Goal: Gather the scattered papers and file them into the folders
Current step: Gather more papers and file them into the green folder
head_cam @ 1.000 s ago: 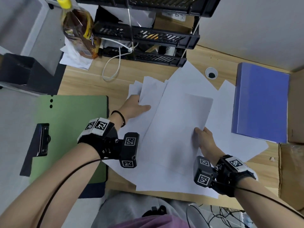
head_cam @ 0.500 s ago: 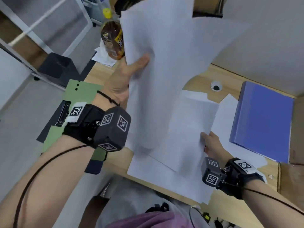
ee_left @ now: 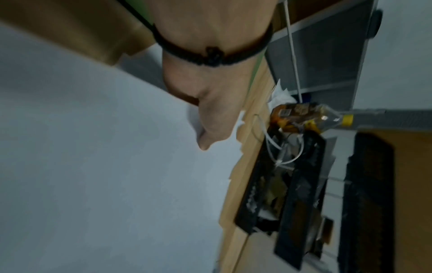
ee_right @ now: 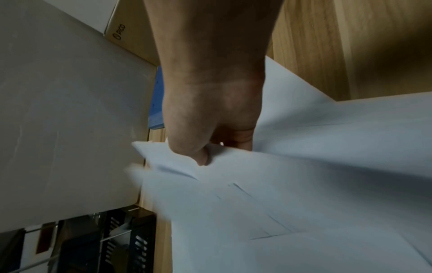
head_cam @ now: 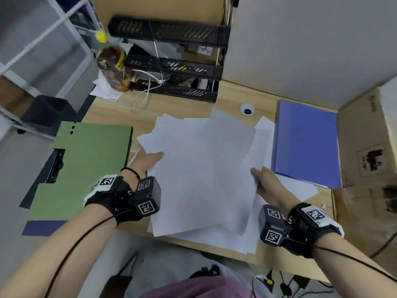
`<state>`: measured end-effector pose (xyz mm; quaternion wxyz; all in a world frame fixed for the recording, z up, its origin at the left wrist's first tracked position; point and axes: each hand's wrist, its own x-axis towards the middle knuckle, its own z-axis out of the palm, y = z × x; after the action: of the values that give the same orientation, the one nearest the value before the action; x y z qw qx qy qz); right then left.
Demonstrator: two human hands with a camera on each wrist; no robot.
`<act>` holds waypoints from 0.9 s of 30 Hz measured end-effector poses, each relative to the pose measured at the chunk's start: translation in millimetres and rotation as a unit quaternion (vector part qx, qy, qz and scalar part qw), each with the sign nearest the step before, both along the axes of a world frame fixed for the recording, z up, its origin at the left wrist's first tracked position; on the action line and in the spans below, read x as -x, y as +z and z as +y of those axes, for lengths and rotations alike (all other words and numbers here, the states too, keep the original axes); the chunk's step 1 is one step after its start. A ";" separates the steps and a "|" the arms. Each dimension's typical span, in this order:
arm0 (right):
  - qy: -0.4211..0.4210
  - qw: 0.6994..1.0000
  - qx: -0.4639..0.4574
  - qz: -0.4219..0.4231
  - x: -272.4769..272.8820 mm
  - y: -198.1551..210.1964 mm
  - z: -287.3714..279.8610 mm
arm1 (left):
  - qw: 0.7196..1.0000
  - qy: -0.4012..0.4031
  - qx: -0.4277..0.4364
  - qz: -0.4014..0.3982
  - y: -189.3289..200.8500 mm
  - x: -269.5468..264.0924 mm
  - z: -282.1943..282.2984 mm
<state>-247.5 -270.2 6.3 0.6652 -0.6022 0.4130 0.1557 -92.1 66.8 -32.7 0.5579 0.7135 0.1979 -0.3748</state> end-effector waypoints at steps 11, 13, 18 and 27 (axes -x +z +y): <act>0.007 0.999 -0.008 0.047 15.7 -29.9 17.3 | 0.991 -0.106 -0.058 -0.052 29.3 50.5 -26.9; -0.007 0.998 0.008 0.055 15.3 -36.3 21.6 | 0.988 -0.138 -0.043 -0.045 31.9 52.4 -31.2; -0.030 0.994 0.081 0.067 11.1 -38.8 13.9 | 0.994 -0.055 -0.061 -0.069 33.3 42.5 -27.1; 0.044 0.993 0.038 0.100 26.4 -13.5 -29.1 | 0.993 -0.033 -0.087 -0.070 30.8 1.7 -5.5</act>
<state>-274.0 -299.3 -7.2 0.5900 -0.6259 0.4558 0.2289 -93.8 61.3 -1.9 0.4938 0.7899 0.1666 -0.3232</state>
